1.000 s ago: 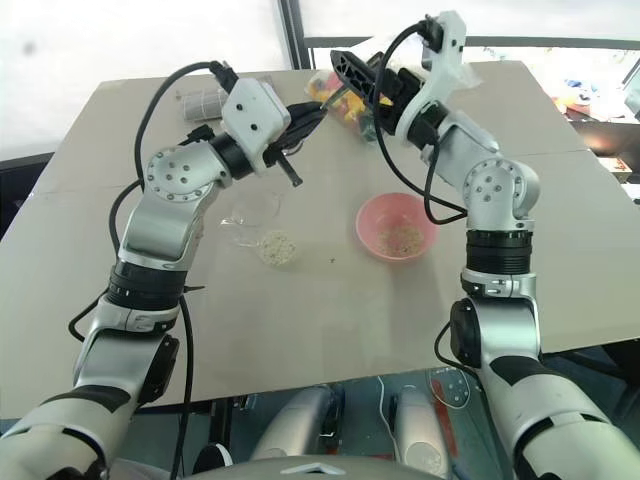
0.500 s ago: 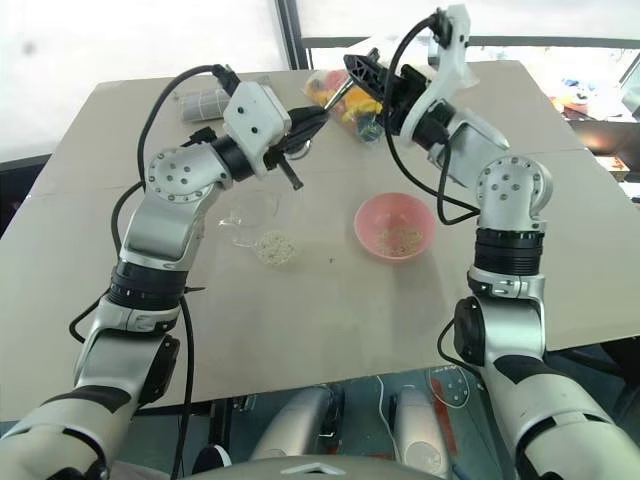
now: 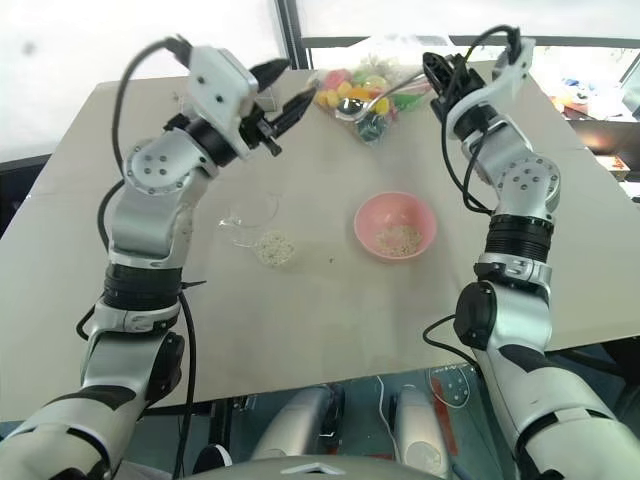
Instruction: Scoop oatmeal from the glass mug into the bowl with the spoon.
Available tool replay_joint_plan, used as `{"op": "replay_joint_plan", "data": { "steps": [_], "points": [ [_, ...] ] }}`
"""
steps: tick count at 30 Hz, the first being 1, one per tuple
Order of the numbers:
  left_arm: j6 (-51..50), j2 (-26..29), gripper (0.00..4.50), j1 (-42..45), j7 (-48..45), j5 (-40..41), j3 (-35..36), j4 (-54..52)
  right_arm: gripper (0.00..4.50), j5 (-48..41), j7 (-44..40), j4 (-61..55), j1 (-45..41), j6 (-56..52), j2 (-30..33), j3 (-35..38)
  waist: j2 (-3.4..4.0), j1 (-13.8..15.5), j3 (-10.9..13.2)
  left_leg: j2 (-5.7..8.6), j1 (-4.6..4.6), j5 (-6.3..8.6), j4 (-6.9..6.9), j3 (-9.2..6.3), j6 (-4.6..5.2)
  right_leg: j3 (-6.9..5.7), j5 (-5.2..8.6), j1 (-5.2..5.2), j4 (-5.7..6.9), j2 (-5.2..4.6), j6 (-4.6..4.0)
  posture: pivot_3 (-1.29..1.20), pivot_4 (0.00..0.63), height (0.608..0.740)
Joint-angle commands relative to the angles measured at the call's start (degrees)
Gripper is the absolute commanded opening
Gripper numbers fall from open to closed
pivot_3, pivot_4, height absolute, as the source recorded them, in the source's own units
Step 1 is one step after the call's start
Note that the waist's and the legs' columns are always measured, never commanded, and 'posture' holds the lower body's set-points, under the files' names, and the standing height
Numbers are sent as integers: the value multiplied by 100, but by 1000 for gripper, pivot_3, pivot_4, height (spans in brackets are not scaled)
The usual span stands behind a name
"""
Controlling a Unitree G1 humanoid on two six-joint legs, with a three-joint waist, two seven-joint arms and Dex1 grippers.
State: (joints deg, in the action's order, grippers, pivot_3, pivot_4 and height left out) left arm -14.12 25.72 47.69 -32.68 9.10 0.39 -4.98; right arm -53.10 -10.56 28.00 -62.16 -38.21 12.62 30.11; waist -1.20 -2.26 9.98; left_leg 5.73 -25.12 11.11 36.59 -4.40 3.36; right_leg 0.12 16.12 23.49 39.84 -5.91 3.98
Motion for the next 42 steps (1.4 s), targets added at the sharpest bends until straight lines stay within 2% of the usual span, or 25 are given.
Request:
{"op": "replay_joint_plan", "data": {
  "steps": [1,4,7,10,14,17,19,22,25,30,36,42],
  "points": [
    [-439,46,2254,89,55,605,506,-712,0,105,-417,128,-91,429,366,157,0,-2,0,0,0,0,0,1,0,0,0,0,0,0,0,0,150,718],
    [-1242,162,2254,-123,137,1360,1028,-1355,0,341,-823,208,68,517,734,32,0,-12,0,-1,0,0,0,3,0,3,0,0,0,0,0,0,150,718],
    [-2159,233,2254,-528,367,2368,1667,-2020,0,462,-837,259,171,498,969,42,2,-32,-1,-3,0,0,0,6,0,8,0,0,-1,-3,0,0,150,718],
    [-2682,472,2254,-1356,483,2936,2115,-2794,0,447,-759,-124,319,370,1052,43,3,-47,-1,-10,3,0,0,12,1,19,0,1,1,1,0,0,150,718],
    [-2765,578,2254,-2976,556,3335,2869,-3711,0,415,-574,-771,596,214,1112,31,3,-35,-1,-11,5,0,-2,16,0,46,0,0,-1,3,0,0,150,718],
    [-2682,424,2254,-4140,586,3104,3090,-3895,0,333,-388,-1098,727,109,1108,98,8,-9,-4,-11,5,0,1,16,0,46,0,-1,-1,2,0,0,150,718],
    [-2563,348,2254,-4501,682,3103,3111,-3941,0,326,-311,-1215,764,77,1089,101,8,29,-4,-10,10,1,2,20,1,49,0,-6,0,0,-1,0,150,718],
    [-2308,119,2254,-5202,699,2909,2932,-3861,0,326,-193,-1397,838,51,1064,112,8,98,-4,-10,30,11,8,19,17,50,-2,-22,-2,-2,-4,0,150,718],
    [-1805,128,2254,-5626,590,2342,2532,-3636,0,230,-13,-1609,905,1,1001,167,8,151,-4,-10,40,16,9,19,24,48,-2,-35,-8,-4,-5,0,150,718],
    [-1032,33,2254,-5387,576,1713,2006,-2706,0,41,386,-2239,1150,-126,851,168,14,194,-7,-10,39,16,7,17,25,44,-2,-34,-7,-5,-7,0,150,718],
    [-556,44,2254,-4558,406,1390,1504,-1704,0,-180,753,-2928,1474,-307,836,153,15,174,-6,-9,36,16,7,17,25,44,-2,-30,-7,-4,-6,0,150,718],
    [-334,-7,2254,-4050,266,1275,1197,-1041,0,-327,964,-3124,1509,-374,966,203,16,138,-6,-10,35,15,1,19,24,49,-3,-28,-4,-2,-5,0,150,718]
  ]
}}
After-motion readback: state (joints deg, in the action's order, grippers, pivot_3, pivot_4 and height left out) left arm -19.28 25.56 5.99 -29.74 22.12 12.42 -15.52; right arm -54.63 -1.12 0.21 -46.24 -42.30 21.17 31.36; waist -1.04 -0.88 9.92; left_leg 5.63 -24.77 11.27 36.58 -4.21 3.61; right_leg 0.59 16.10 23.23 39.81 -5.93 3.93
